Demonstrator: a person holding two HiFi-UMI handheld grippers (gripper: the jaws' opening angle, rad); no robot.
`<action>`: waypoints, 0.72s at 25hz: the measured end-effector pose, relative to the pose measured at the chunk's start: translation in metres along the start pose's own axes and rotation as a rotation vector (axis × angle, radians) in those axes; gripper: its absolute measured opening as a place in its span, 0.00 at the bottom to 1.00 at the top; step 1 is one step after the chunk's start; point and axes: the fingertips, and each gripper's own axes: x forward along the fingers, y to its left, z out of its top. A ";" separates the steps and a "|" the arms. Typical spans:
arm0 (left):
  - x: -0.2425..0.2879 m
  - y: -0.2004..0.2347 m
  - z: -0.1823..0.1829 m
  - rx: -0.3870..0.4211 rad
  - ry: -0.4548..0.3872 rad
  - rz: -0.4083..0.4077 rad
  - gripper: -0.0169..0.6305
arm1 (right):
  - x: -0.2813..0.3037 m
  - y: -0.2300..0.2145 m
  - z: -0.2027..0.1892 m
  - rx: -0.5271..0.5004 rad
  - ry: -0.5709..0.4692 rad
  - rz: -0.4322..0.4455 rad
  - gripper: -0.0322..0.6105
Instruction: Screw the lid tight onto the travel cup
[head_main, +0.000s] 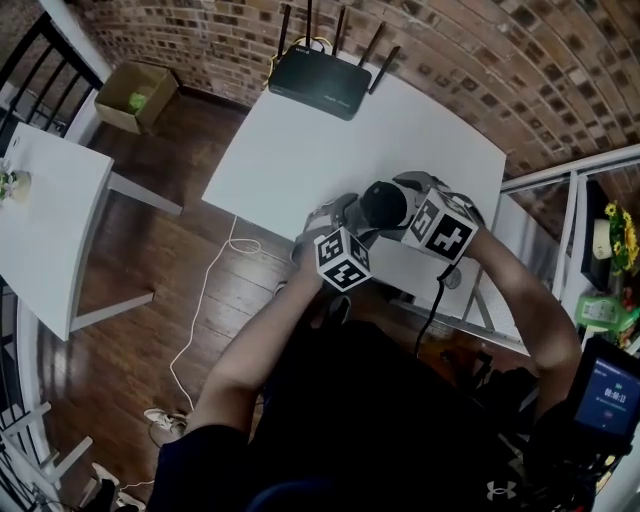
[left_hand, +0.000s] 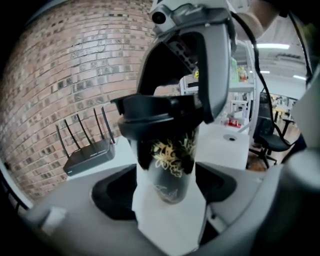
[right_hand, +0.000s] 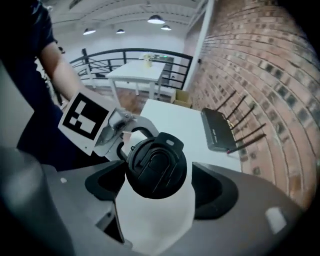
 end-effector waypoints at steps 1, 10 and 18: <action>0.000 0.000 0.002 -0.002 -0.005 -0.003 0.59 | 0.003 0.001 0.000 -0.026 -0.003 0.039 0.70; -0.001 0.001 -0.001 -0.011 0.030 0.031 0.57 | 0.005 -0.011 0.004 0.679 -0.168 -0.082 0.68; -0.083 0.031 -0.012 -0.270 -0.089 0.140 0.50 | -0.098 -0.039 -0.018 0.843 -0.596 -0.295 0.67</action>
